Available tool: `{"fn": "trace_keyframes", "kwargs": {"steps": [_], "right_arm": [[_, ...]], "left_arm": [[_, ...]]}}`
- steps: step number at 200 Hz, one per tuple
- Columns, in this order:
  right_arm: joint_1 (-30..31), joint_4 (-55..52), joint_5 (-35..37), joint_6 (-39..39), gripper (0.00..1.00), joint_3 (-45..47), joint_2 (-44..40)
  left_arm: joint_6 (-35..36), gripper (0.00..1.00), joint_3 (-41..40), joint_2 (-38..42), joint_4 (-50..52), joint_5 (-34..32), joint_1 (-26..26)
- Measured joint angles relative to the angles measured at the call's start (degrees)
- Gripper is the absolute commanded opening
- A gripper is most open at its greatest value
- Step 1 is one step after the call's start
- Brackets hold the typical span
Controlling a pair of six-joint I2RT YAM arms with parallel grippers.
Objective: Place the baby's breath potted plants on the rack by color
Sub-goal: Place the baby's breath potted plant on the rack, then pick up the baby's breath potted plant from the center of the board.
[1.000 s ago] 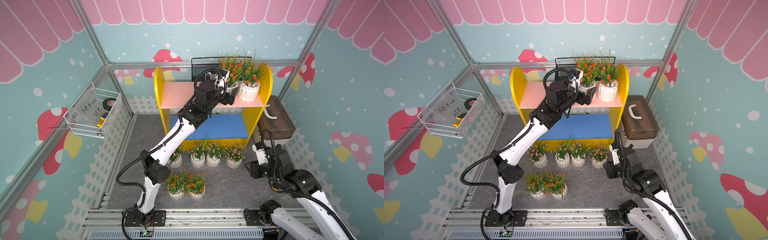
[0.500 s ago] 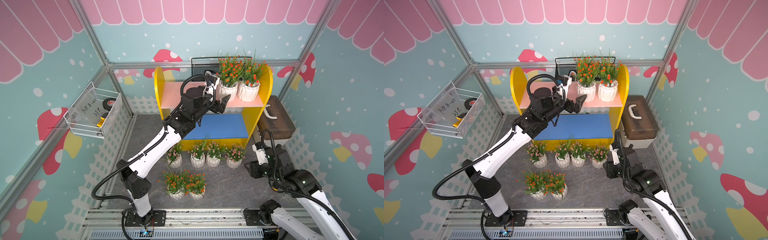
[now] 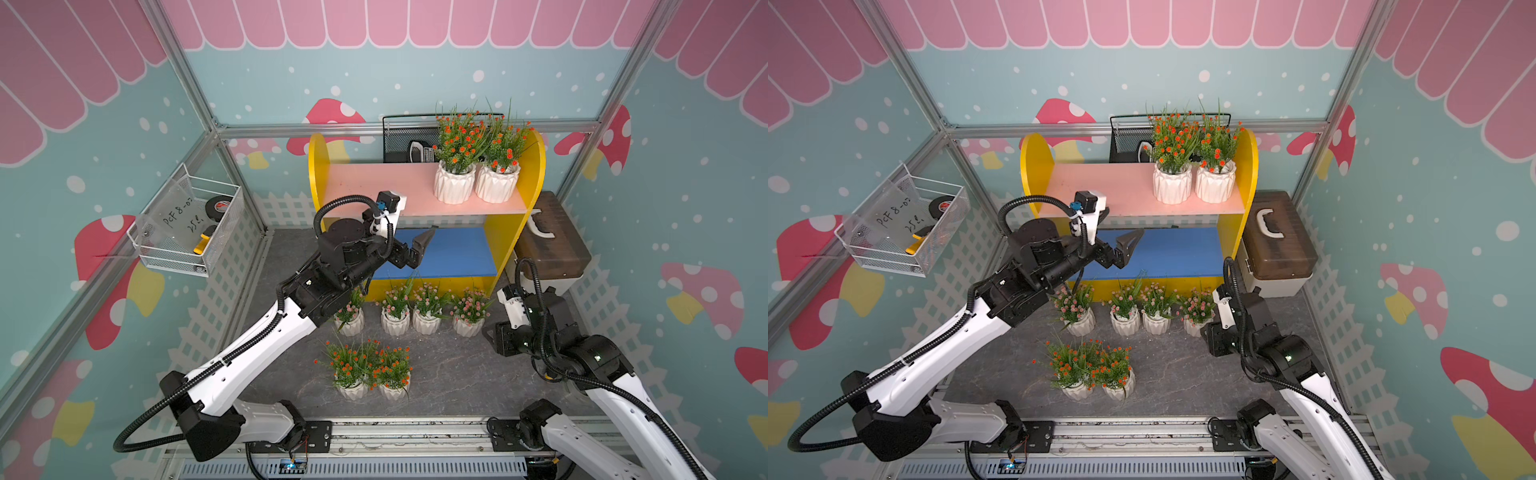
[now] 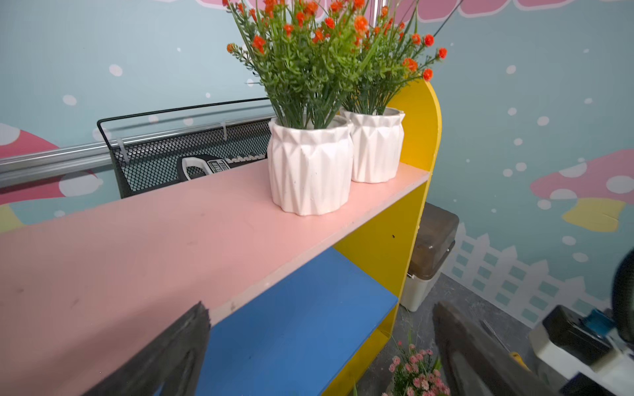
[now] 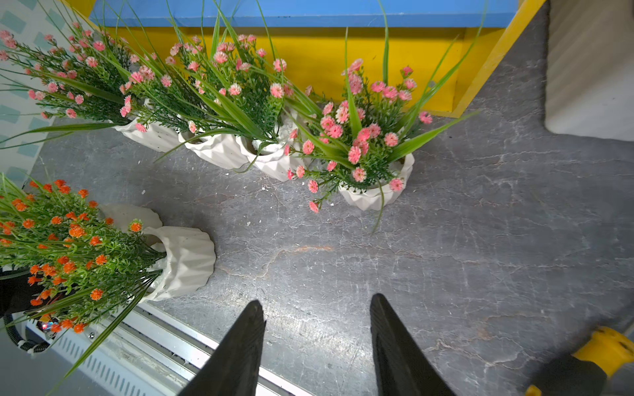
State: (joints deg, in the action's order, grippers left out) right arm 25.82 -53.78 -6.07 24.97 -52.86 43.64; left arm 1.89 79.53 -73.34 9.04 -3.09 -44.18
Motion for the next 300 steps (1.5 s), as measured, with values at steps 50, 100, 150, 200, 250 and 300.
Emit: {"fn": "trace_keyframes", "kwargs": {"steps": [50,100,150,200,250,300], "right_arm": [[2.2,5.4,-4.2,2.7,0.46,6.6,0.1],[12.5,12.4,-3.3,6.8,0.45,11.6,1.9],[21.2,22.0,-1.6,11.2,0.44,15.7,8.3],[28.1,29.6,1.0,13.8,0.42,15.9,14.4],[33.9,33.9,4.5,15.6,0.39,15.6,20.7],[36.4,35.0,6.6,15.8,0.36,12.6,24.9]], "left_arm": [[-1.7,0.99,-15.5,9.9,1.0,-5.5,-3.4],[-6.1,0.98,-26.2,17.1,3.1,-7.5,-5.2],[-10.8,0.98,-34.6,25.0,4.4,-7.3,-6.7],[-13.5,0.98,-39.7,32.1,6.0,-7.5,-7.2],[-13.7,0.98,-39.8,32.9,6.4,-7.5,-7.3],[-13.8,0.98,-39.9,32.9,7.1,-7.9,-7.3]]}}
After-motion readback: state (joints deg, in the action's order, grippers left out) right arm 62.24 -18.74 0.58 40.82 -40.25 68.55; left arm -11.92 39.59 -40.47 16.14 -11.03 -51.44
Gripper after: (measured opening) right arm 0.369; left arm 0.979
